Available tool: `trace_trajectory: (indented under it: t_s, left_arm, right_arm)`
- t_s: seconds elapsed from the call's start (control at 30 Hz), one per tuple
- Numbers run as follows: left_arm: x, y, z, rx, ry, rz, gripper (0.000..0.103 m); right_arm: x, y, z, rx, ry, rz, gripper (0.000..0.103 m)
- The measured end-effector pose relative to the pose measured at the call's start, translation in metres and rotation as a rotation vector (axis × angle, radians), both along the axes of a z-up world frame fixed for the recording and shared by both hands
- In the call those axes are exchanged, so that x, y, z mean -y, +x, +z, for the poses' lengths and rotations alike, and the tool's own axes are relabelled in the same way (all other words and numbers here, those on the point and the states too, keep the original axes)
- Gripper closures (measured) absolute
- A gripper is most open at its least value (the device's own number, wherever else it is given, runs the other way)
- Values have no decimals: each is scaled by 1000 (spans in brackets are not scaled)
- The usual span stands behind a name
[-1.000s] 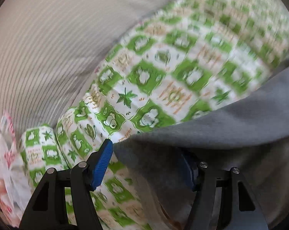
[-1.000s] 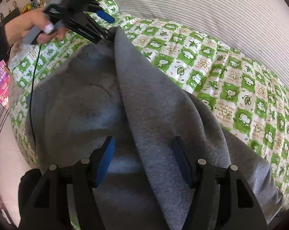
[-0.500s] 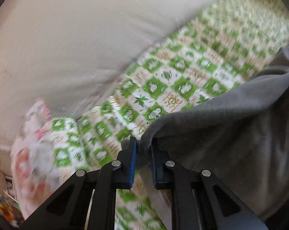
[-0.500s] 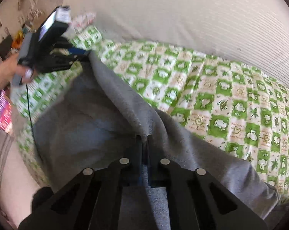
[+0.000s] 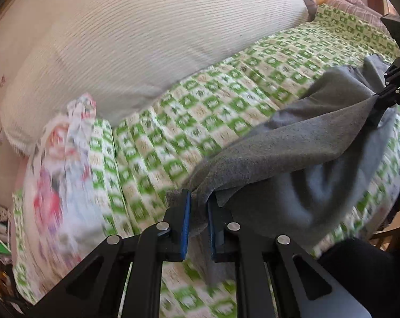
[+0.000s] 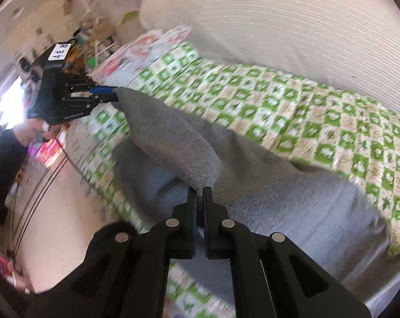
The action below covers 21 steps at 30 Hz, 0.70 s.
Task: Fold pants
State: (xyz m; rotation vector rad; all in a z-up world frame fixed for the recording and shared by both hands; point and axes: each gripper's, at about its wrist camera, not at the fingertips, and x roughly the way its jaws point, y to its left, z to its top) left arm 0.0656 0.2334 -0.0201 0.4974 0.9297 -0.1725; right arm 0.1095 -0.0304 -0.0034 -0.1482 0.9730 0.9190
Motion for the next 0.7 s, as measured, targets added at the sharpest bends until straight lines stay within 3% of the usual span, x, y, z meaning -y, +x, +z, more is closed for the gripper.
trace_trajectory:
  t_s: [0.3,0.7]
  left_arm:
    - [-26,-38,-38,-47,-99,105,93]
    - [-45,-56,-85,-89,-251,222,93]
  right_arm:
    - [-17,-45,-25,-48,-40,118,98]
    - [-39,-54,-74,-139,-114,114,98]
